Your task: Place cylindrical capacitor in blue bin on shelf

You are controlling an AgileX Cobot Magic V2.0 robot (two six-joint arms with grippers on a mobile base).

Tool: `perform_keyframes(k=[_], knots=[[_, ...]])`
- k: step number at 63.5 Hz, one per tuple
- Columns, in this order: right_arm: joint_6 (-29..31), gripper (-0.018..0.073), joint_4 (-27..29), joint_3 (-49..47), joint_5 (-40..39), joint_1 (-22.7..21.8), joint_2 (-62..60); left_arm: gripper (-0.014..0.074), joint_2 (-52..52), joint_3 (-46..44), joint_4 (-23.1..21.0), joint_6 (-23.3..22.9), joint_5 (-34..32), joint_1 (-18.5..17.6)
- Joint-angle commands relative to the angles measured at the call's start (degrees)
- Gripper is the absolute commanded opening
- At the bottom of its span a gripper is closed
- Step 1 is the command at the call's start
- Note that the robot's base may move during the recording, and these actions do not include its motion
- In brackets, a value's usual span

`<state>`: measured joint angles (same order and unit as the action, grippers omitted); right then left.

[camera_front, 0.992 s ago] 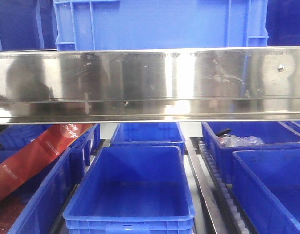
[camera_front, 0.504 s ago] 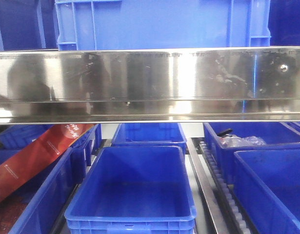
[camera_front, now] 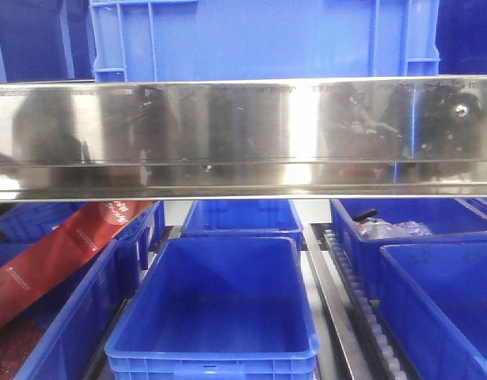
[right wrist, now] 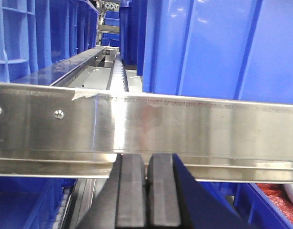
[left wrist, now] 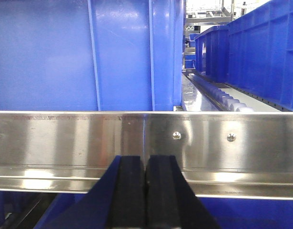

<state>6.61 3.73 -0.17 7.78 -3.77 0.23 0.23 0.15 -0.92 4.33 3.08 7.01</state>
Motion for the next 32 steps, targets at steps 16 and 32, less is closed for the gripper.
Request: perform_keyframes(k=[16,32], knots=[[0.38,-0.0154,-0.60,0.17,-1.87,-0.21,-0.23,-0.0111,-0.23,-0.15,0.16,-0.34,-1.04,-0.40],[0.38,-0.0154,-0.60,0.17,-1.87,-0.21,-0.23,-0.0111,-0.23,-0.15,0.16,-0.34,-1.04,-0.40]])
